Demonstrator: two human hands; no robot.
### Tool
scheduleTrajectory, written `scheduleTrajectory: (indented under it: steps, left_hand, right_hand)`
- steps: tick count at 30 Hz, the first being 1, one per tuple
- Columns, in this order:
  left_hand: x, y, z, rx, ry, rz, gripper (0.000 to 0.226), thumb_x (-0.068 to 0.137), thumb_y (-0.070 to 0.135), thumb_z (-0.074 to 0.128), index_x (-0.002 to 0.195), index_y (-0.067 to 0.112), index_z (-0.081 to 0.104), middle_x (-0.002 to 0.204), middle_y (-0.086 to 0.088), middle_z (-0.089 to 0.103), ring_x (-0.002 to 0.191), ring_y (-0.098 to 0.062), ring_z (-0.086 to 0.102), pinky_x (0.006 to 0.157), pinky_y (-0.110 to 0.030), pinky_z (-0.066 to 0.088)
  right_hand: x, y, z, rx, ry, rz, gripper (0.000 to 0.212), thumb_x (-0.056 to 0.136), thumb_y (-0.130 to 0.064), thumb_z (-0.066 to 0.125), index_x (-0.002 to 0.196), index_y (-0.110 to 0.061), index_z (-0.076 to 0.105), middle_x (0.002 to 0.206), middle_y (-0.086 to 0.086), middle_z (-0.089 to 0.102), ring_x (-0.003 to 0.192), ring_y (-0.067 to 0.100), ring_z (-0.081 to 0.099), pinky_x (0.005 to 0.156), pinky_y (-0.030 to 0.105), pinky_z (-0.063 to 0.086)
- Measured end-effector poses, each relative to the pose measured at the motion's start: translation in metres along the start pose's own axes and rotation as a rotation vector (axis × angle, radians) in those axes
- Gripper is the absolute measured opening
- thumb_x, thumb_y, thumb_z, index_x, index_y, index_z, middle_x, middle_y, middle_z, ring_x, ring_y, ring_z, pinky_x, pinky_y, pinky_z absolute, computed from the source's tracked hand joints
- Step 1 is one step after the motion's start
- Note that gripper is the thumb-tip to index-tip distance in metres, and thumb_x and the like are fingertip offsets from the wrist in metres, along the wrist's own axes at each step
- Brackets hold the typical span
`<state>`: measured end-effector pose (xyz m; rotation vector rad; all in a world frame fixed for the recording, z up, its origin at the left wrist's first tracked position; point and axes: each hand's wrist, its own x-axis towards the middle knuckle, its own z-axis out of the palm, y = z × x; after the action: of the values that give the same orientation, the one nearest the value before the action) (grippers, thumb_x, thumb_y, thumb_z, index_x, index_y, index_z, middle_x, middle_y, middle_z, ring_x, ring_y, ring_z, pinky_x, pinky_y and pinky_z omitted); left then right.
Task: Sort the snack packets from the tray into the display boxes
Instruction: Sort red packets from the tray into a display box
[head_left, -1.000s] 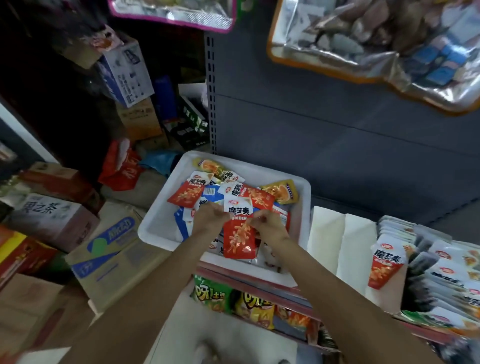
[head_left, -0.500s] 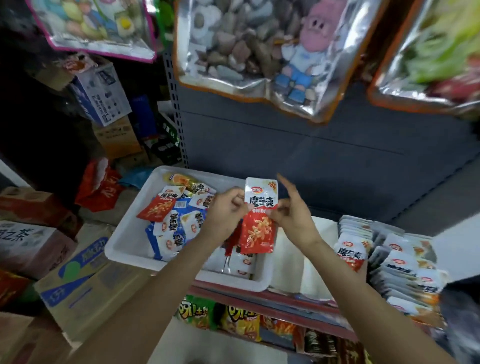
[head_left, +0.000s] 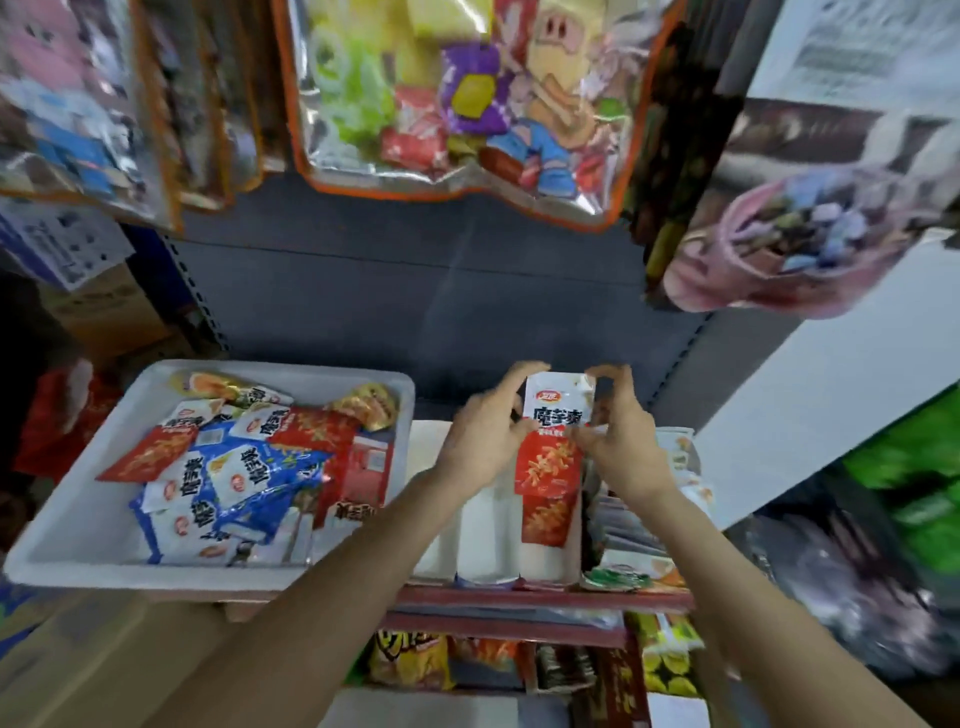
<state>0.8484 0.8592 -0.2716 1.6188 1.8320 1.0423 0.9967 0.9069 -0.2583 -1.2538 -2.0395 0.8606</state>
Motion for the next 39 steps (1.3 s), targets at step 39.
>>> scheduleTrajectory:
  steps: [39]
  left_hand:
    - [-0.065,-0.104,-0.086,0.138,0.249,-0.403,0.013,0.095,0.019,0.05,0.096,0.013,0.062,0.087,-0.006,0.065,0.076,-0.02,0.06,0.067,-0.03,0.05]
  right_hand:
    - [0.005,-0.039,0.129,-0.216,-0.391,-0.165,0.015,0.087,-0.014,0.061,0.102,-0.011,0.065,0.102,0.003,0.06,0.088,0.012,0.051,0.078,0.018,0.039]
